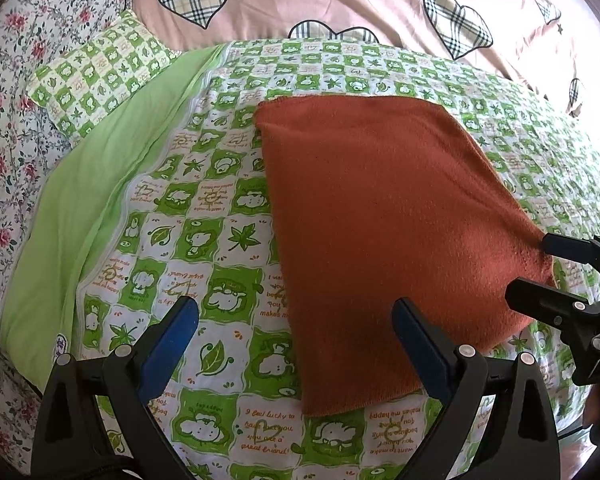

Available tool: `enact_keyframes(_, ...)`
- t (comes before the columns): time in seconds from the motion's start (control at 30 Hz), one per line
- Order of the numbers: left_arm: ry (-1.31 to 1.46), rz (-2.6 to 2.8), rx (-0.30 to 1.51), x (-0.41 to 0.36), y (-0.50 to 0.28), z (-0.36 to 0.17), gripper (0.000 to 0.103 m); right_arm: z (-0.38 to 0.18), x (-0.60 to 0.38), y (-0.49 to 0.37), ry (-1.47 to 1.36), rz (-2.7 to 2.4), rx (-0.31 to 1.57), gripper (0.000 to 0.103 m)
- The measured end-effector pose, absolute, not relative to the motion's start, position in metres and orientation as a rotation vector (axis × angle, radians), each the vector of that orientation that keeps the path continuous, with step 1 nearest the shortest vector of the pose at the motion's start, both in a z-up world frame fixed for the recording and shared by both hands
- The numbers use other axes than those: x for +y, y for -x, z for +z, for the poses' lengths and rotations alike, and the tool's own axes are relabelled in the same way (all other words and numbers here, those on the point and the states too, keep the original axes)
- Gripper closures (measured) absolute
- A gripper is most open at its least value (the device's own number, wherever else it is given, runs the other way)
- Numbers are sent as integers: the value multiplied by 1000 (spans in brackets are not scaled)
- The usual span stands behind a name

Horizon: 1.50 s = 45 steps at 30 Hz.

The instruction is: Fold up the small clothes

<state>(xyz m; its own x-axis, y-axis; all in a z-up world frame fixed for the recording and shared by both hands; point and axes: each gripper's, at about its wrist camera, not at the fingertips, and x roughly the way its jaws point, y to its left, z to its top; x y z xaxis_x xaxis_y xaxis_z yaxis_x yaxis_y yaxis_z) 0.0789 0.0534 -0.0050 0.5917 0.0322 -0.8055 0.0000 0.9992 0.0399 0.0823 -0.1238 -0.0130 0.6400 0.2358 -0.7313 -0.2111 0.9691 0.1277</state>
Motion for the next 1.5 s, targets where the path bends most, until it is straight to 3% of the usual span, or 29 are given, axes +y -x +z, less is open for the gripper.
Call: enact_keyframes(1.5, -41, -25, 905, 50, -76, 5, 5, -2, -123, -80, -57, 253, 801, 1)
